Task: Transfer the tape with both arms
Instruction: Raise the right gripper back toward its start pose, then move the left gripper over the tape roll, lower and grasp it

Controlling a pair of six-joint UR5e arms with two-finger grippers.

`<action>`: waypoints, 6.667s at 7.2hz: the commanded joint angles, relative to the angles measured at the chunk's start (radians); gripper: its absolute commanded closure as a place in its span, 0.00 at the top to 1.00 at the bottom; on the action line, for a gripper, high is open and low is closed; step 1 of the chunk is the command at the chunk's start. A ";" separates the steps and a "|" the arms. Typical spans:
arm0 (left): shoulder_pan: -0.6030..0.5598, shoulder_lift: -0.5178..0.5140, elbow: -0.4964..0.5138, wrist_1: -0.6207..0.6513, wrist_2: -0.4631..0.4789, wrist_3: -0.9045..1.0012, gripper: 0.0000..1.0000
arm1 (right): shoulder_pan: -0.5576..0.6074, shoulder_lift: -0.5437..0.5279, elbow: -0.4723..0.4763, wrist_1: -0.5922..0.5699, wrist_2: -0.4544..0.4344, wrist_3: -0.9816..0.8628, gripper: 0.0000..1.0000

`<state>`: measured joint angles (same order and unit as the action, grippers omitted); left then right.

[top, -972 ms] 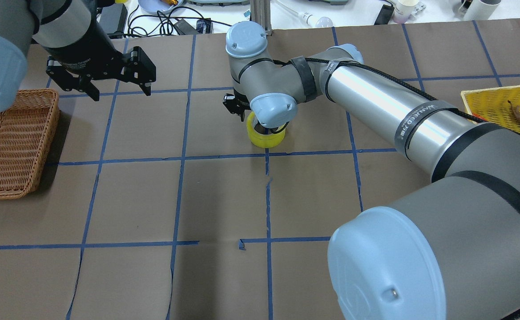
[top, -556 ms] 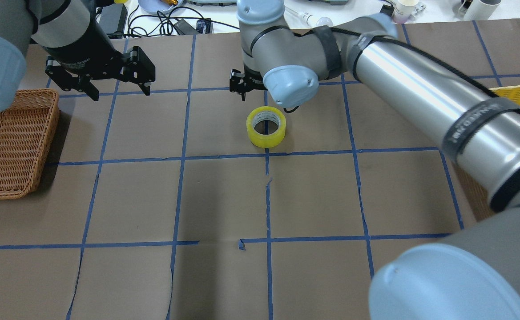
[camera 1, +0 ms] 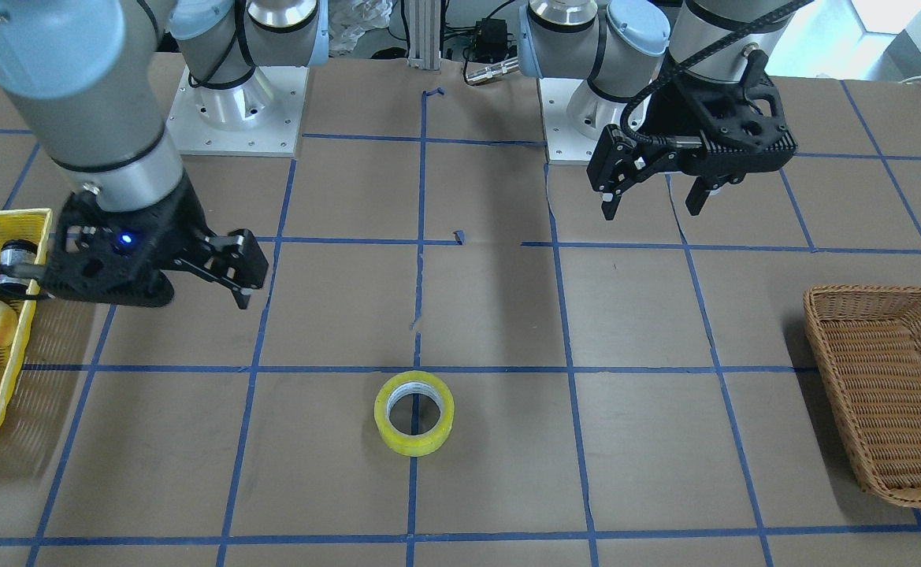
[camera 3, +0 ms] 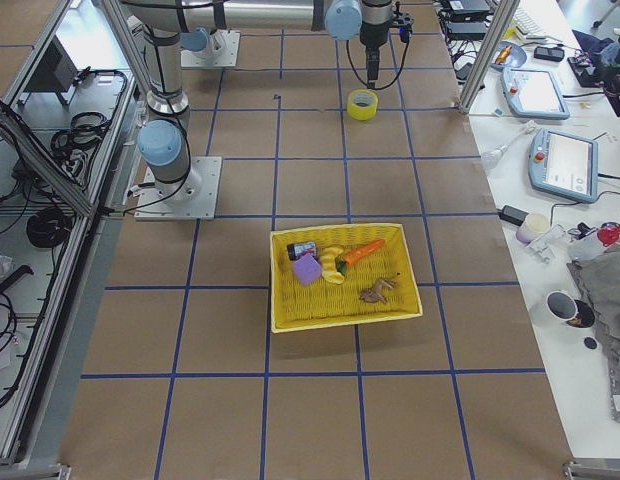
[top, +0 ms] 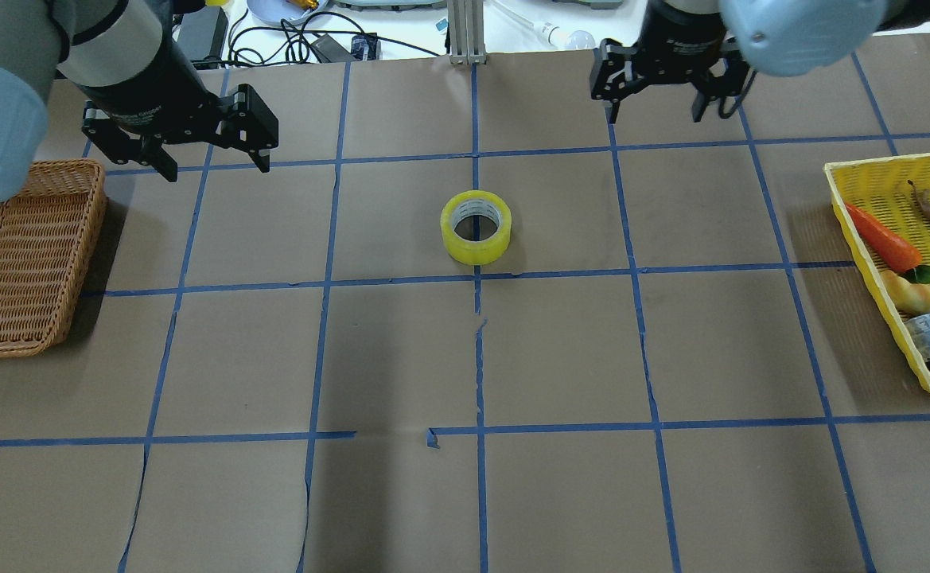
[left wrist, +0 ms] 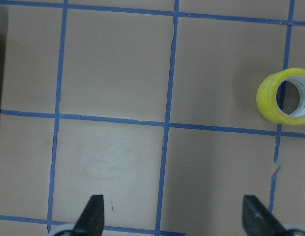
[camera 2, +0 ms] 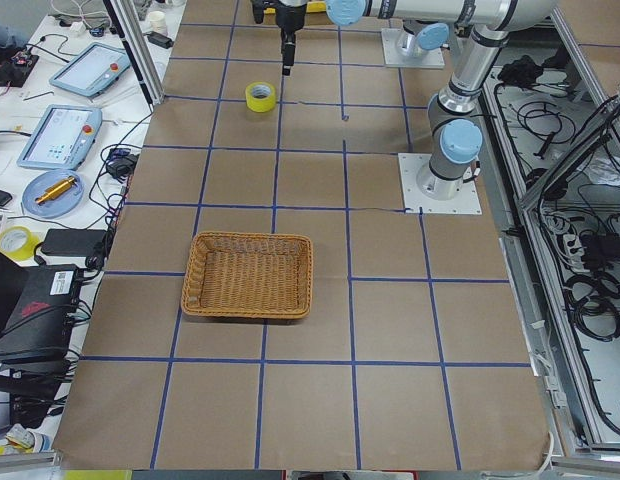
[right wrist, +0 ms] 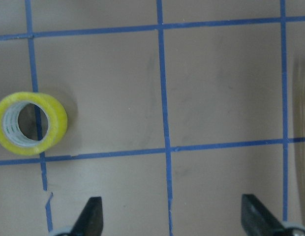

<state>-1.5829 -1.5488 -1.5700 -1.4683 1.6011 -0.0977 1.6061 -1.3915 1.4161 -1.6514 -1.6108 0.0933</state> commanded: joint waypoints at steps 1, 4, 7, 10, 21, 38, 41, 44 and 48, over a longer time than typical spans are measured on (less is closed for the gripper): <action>0.010 0.001 0.005 -0.006 0.003 0.022 1.00 | -0.026 -0.093 0.114 0.045 -0.004 -0.027 1.00; 0.004 0.001 0.004 -0.017 0.002 0.027 1.00 | -0.025 -0.161 0.172 0.042 0.011 -0.037 1.00; 0.000 -0.008 0.004 -0.018 0.006 0.044 1.00 | -0.026 -0.167 0.175 0.044 -0.001 -0.035 1.00; -0.002 -0.007 0.007 -0.026 0.002 0.046 1.00 | -0.026 -0.167 0.176 0.044 0.000 -0.034 1.00; 0.011 -0.042 0.025 -0.021 -0.047 0.053 1.00 | -0.029 -0.170 0.178 0.045 -0.004 -0.083 1.00; -0.224 -0.577 0.013 0.517 -0.144 -0.224 0.98 | -0.029 -0.172 0.178 0.050 -0.004 -0.076 1.00; -0.246 -0.625 -0.010 0.627 -0.127 -0.226 0.98 | -0.029 -0.170 0.178 0.050 -0.004 -0.078 1.00; -0.246 -0.640 -0.022 0.635 -0.132 -0.217 0.36 | -0.028 -0.170 0.175 0.029 0.000 -0.078 1.00; -0.224 -0.587 -0.002 0.623 -0.116 -0.142 0.02 | -0.028 -0.167 0.178 0.007 0.000 -0.076 1.00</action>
<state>-1.8214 -2.1612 -1.5811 -0.8377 1.4796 -0.2727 1.5795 -1.5587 1.5935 -1.6496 -1.6109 0.0164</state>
